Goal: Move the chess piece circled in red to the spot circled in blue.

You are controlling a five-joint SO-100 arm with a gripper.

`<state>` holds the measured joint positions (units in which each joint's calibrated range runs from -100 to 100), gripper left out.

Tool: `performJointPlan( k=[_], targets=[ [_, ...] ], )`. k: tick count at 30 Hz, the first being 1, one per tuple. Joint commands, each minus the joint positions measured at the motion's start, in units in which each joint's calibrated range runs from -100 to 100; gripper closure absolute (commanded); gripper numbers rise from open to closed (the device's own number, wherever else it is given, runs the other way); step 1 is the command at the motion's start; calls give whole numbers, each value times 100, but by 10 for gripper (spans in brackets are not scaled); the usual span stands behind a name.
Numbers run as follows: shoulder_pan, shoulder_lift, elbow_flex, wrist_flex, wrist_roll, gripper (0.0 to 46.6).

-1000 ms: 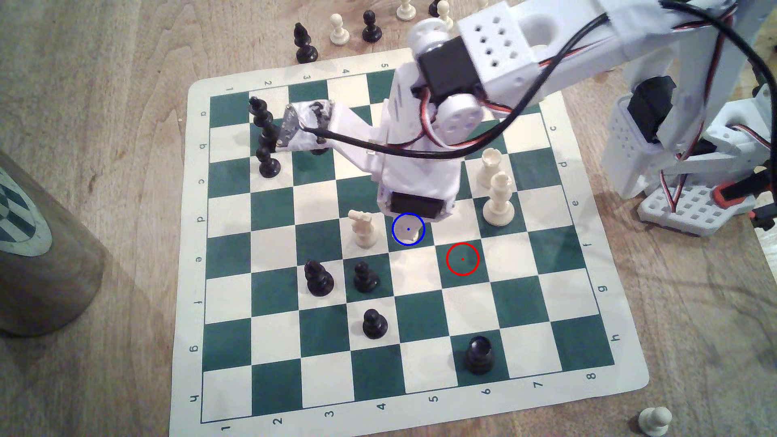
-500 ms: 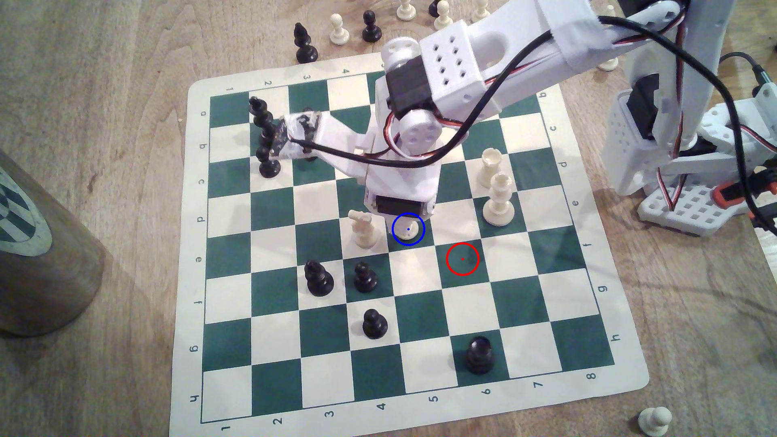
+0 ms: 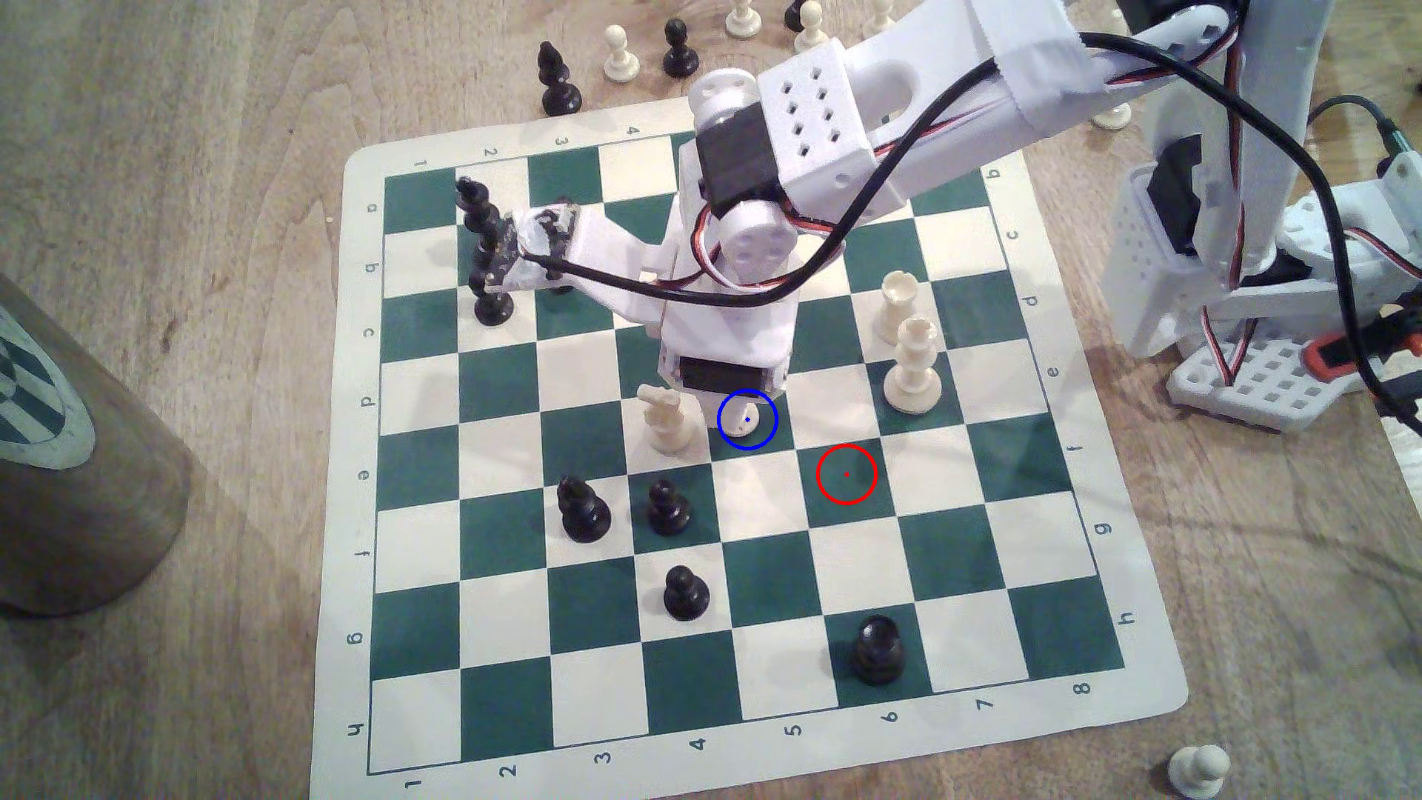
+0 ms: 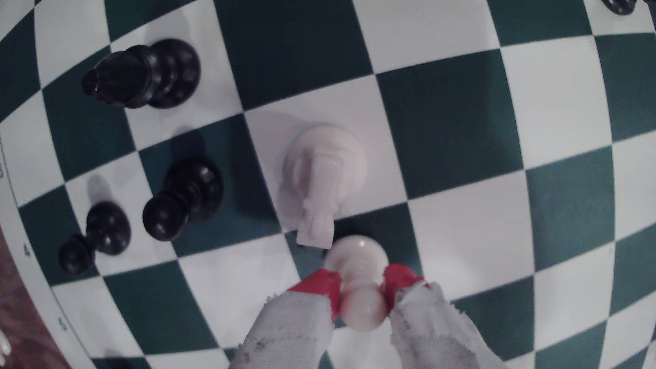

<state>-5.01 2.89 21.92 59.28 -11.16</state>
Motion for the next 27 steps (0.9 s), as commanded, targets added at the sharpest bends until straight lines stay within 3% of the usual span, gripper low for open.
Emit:
performJointPlan(
  k=[1,6,9,12,17,27],
  targets=[
    [52,-85,-387,34,29,444],
    [60,-60,-360,34,54,423],
    [60,-60,-351,59,59,382],
    [60,-94,-351,198,117,304],
    [52,-264,-342,378,156,260],
    [-277,-2131,293,1205,230,193]
  ],
)
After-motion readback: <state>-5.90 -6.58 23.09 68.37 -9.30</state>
